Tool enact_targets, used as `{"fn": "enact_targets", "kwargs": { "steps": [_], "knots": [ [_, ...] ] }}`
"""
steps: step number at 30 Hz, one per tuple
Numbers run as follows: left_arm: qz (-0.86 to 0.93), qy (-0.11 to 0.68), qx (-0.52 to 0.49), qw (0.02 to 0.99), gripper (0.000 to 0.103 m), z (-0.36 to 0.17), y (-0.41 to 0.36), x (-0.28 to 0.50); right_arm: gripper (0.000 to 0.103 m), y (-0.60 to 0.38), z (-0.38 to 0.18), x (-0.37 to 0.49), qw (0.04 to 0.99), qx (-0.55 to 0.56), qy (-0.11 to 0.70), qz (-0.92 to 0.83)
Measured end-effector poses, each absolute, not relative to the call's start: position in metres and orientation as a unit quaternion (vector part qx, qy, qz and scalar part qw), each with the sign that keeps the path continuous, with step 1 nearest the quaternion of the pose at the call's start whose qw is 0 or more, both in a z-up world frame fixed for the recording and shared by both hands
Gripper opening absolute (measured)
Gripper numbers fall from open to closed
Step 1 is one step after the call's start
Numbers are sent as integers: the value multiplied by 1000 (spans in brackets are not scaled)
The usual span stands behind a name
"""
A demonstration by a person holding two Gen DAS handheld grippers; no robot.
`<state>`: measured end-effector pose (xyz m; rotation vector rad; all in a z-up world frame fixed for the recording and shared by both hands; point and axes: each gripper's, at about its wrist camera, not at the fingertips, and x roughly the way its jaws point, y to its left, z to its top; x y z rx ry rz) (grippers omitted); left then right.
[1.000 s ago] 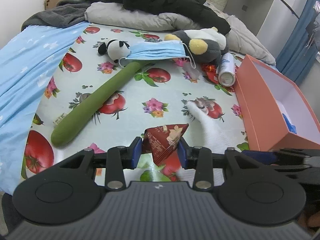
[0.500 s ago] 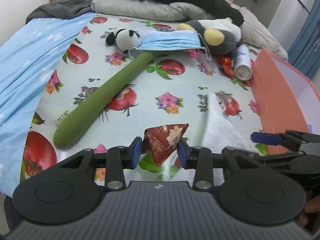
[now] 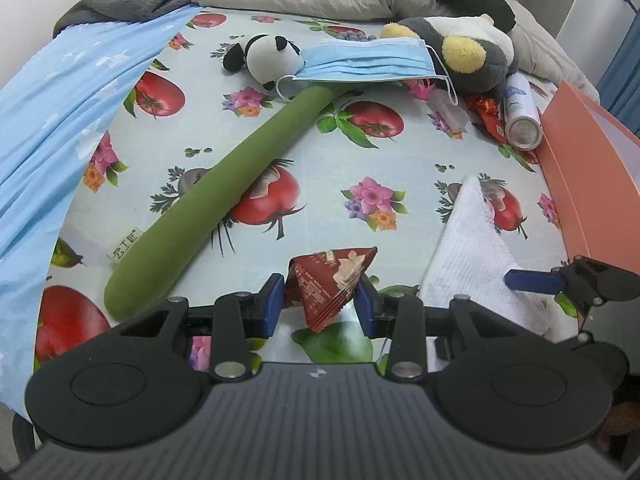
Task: Organize soft objects
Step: 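Lift the white cloth with the right tool while the left tool holds the red wrapper, then carry the white cloth with the right tool while the left tool carries the wrapper to the box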
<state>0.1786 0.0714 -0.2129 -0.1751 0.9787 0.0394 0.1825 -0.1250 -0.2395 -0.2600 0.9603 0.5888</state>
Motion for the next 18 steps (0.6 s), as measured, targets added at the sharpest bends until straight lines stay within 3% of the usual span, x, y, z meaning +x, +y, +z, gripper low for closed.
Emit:
{"fn": "enact_targets", "kwargs": {
  "steps": [3, 5, 6, 9, 12, 18],
  "knots": [
    [18, 468, -85, 880, 44, -212, 71, 181, 77, -124, -237, 180, 840, -119, 454, 273],
    [18, 465, -84, 881, 44, -210, 70, 181, 71, -120, -236, 180, 837, -130, 458, 270],
    [18, 463, -85, 882, 44, -208, 70, 181, 62, -119, -234, 180, 835, -126, 463, 270],
    [16, 456, -88, 886, 44, -202, 69, 178, 21, -118, -228, 182, 833, -107, 475, 261],
    [13, 449, -91, 889, 44, -192, 68, 173, 12, -123, -225, 178, 836, -87, 485, 241],
    [-13, 441, -75, 895, 44, -176, 52, 154, 12, -139, -205, 158, 858, -70, 468, 202]
  ]
}}
